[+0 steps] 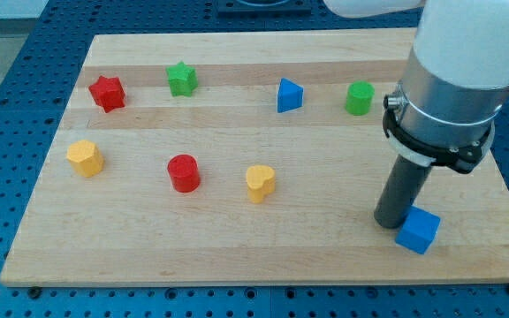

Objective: Move the yellow heart right diagonal to the green star

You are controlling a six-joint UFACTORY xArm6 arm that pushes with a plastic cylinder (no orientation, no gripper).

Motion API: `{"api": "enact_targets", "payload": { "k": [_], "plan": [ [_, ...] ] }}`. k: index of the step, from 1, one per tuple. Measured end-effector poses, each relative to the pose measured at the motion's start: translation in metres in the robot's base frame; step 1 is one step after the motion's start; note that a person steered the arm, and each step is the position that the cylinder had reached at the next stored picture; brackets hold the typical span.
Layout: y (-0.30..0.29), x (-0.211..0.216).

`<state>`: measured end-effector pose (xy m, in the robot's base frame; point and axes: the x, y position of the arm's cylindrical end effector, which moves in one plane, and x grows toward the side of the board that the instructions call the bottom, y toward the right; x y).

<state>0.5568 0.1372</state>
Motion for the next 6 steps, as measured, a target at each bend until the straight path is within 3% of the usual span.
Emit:
{"api": "enact_targets", "payload": {
  "k": [1, 2, 3, 4, 5, 6],
  "plan": [
    [-0.080, 0.000],
    [-0.150, -0.030],
    [-0.178, -0.100],
    [-0.181, -0.127],
    [-0.150, -0.124],
    [-0.211, -0.120]
  ]
}}
